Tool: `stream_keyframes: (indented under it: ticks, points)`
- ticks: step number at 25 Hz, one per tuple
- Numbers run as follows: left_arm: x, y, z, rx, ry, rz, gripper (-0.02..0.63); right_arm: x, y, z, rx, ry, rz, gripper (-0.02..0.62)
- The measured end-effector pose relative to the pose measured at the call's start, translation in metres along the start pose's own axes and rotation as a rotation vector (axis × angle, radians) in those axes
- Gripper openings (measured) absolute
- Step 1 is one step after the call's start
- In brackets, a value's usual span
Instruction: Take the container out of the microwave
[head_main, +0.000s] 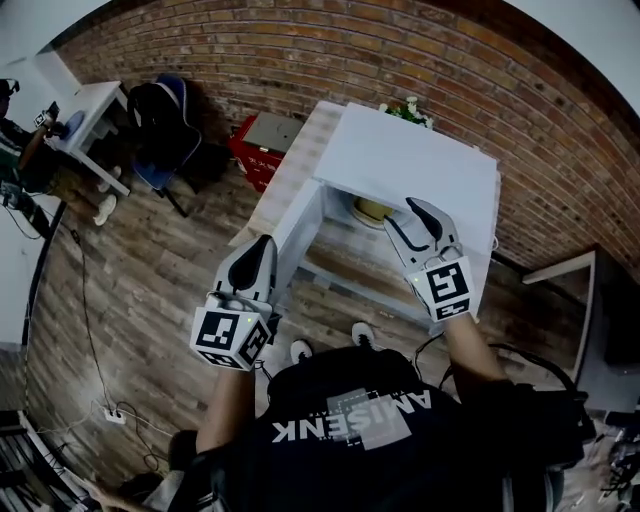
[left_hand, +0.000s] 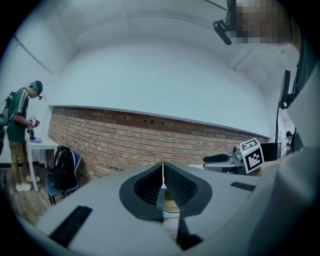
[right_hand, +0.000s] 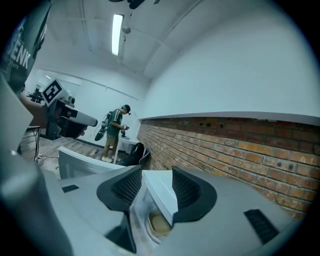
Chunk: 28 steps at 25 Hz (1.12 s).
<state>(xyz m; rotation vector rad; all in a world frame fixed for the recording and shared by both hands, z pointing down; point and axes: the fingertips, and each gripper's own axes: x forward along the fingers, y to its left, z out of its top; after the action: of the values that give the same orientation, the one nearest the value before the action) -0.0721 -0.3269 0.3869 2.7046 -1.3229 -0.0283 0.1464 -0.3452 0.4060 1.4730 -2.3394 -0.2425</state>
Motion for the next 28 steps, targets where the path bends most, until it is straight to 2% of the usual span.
stream_keyframes:
  ticks: [3, 12, 18, 28]
  points:
    - [-0.005, 0.003, -0.011, -0.017, 0.021, 0.030, 0.015, 0.009, 0.017, -0.009, -0.012, 0.003, 0.048, 0.219]
    - [-0.006, 0.001, -0.022, 0.002, 0.043, 0.078, 0.015, 0.039, 0.049, -0.056, -0.058, 0.049, 0.162, 0.219]
    - [0.001, -0.007, -0.028, -0.007, 0.059, 0.080, 0.015, 0.054, 0.060, -0.085, -0.071, 0.073, 0.229, 0.219]
    - [0.001, -0.018, -0.031, 0.011, 0.067, 0.102, 0.015, 0.083, 0.076, -0.171, -0.187, 0.224, 0.275, 0.225]
